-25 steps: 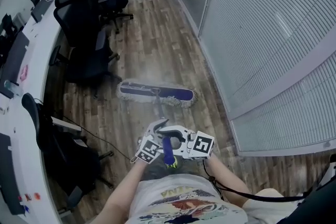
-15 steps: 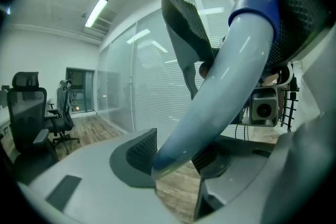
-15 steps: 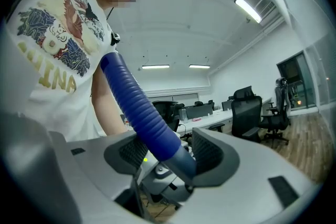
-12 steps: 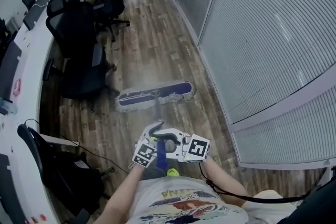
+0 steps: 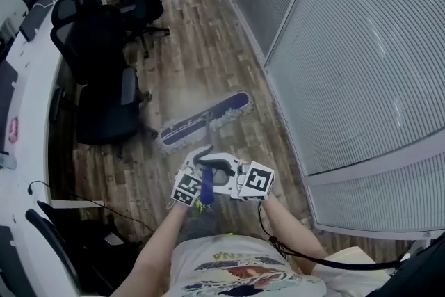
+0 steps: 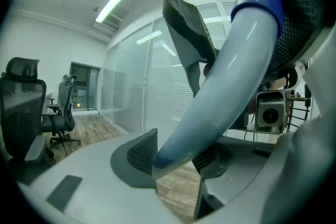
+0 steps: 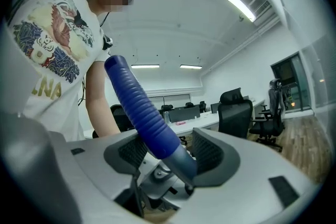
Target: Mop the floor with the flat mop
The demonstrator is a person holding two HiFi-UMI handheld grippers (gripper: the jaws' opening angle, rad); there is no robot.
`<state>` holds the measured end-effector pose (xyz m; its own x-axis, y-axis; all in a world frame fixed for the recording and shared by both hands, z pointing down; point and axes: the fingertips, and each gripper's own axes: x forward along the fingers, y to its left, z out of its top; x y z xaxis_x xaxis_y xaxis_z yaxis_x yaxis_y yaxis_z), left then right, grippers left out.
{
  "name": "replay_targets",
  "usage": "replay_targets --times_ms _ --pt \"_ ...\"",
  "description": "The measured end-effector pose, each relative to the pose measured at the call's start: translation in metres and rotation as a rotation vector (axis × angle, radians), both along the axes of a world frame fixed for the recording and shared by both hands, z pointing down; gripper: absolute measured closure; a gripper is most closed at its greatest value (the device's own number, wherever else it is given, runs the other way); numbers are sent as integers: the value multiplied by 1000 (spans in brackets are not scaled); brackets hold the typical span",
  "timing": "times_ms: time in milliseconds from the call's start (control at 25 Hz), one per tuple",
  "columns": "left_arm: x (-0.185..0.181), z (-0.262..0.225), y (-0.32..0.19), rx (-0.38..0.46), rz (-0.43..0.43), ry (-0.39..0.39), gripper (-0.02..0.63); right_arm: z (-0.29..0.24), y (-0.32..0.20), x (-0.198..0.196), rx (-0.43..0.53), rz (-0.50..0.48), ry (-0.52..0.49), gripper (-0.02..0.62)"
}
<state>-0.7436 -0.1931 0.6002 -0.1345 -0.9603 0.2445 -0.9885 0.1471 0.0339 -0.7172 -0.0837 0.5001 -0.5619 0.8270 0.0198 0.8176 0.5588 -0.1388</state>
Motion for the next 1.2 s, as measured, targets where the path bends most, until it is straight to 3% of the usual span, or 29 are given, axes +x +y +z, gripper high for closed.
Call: replay_targets --times_ms 280,480,680,920,1200 --pt "-62 3 -16 -10 21 -12 456 3 -16 -65 -3 39 12 345" --pt "-61 6 -14 -16 27 -4 457 6 -14 -65 -13 65 37 345" --pt "-35 10 -17 -34 50 -36 459 9 -19 -39 -28 115 47 345" --pt "24 11 -8 -53 51 -36 459 8 -13 21 -41 119 49 345" --pt "143 20 3 -85 64 -68 459 16 -5 140 -62 137 45 345"
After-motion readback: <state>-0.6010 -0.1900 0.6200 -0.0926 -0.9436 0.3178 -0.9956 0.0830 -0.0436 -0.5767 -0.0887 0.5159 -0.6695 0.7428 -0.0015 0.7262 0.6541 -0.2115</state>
